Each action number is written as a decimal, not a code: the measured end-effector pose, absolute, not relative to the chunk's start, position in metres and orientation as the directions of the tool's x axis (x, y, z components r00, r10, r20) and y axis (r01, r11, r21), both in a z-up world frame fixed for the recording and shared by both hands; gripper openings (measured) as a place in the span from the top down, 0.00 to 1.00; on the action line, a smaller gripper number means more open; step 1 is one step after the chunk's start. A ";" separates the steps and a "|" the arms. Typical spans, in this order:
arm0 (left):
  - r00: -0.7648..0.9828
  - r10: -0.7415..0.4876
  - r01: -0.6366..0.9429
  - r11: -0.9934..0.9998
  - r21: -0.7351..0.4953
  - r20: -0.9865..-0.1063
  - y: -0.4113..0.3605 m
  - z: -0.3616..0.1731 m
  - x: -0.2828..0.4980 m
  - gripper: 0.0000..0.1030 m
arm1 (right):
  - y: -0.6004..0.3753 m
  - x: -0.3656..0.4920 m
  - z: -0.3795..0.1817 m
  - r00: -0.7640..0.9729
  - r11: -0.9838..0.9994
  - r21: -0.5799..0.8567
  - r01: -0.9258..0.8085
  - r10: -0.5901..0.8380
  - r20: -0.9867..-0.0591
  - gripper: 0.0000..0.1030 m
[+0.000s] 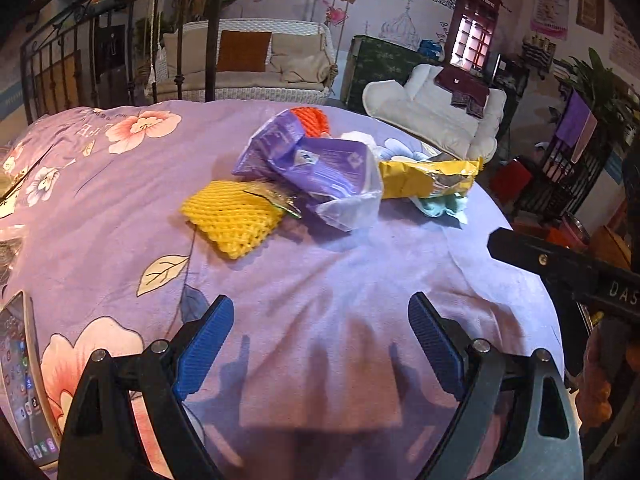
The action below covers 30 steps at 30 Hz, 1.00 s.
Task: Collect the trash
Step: 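Move both tools back to the bed and grasp the purple bag with the right gripper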
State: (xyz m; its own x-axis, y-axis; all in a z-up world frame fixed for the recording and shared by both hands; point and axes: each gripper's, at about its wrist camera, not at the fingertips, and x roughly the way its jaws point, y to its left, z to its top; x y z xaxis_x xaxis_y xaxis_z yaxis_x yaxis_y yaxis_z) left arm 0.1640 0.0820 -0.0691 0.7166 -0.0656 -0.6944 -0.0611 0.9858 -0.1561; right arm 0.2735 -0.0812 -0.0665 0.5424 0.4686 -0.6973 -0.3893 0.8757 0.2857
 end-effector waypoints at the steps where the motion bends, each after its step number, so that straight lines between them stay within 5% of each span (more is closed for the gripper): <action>1: 0.714 -0.059 -0.070 0.986 -0.154 -0.698 0.087 -0.069 0.164 0.14 | -0.073 0.278 -0.067 0.527 0.866 0.286 -0.410 0.481 -0.701 0.27; 12: 0.693 -0.042 -0.107 0.981 -0.160 -0.720 0.123 -0.074 0.174 0.14 | 0.011 0.345 -0.080 0.465 0.821 0.209 -0.532 0.489 -0.738 0.35; 15: 0.682 -0.039 -0.111 0.981 -0.156 -0.730 0.128 -0.077 0.178 0.14 | 0.024 0.360 -0.086 0.453 0.817 0.191 -0.544 0.478 -0.753 0.43; 23: 0.675 -0.034 -0.101 0.985 -0.138 -0.737 0.134 -0.079 0.188 0.14 | 0.029 0.360 -0.095 0.426 0.787 0.201 -0.583 0.507 -0.749 0.84; 30: 0.655 -0.002 -0.088 0.993 -0.080 -0.756 0.136 -0.079 0.203 0.14 | 0.020 0.338 -0.071 0.462 0.767 0.229 -0.599 0.565 -0.684 0.88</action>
State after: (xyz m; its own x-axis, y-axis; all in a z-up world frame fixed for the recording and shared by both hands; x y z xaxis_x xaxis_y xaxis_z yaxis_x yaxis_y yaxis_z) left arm 0.2034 0.1358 -0.0793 0.6547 -0.0023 -0.7559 -0.0884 0.9929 -0.0795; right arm 0.3379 0.0202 -0.0714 0.4616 0.5650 -0.6839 -0.5991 0.7671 0.2294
